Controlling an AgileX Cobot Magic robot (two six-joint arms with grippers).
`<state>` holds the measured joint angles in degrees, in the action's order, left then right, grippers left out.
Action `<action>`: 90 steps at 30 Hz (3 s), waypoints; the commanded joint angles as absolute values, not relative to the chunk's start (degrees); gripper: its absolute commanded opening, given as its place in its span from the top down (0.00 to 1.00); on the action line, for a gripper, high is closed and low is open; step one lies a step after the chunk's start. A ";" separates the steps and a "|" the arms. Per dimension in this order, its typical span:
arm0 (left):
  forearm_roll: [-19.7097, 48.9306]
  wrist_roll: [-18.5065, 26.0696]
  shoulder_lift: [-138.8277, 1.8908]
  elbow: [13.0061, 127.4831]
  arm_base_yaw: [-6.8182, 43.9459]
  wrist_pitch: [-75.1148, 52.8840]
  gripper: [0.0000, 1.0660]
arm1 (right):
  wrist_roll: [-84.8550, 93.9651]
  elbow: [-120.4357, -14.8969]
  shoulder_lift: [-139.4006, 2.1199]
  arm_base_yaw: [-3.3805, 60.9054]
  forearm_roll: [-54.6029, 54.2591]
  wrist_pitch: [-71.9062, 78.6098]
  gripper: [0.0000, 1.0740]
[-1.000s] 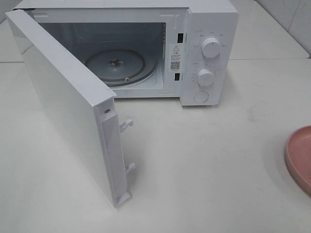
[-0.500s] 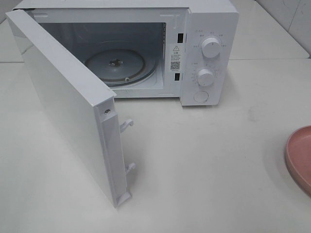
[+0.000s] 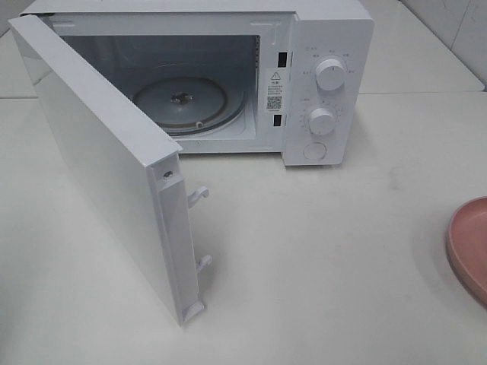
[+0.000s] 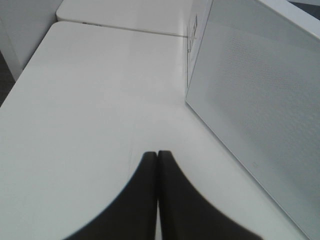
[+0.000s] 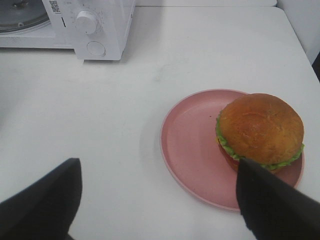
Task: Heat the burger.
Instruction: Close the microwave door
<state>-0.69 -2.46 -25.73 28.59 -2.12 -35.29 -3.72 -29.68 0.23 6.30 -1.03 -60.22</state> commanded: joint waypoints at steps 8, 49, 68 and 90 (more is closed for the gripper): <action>3.15 3.84 -39.19 17.07 -2.46 4.30 1.00 | -3.15 -29.56 1.83 6.07 -0.86 -59.59 0.29; -7.85 -6.47 -90.58 22.40 23.72 52.31 1.00 | -3.15 -29.56 1.83 6.07 -0.86 -59.59 0.29; 10.66 1.32 -101.41 41.42 37.36 43.77 1.00 | -3.09 -29.56 1.83 6.07 -0.86 -59.59 0.29; 13.01 1.15 -114.02 63.60 38.39 35.52 1.00 | -3.09 -29.56 1.83 6.07 -0.86 -59.59 0.29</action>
<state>10.66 1.15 -113.33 60.96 39.30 32.54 -3.67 -29.68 0.23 6.30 -1.03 -60.22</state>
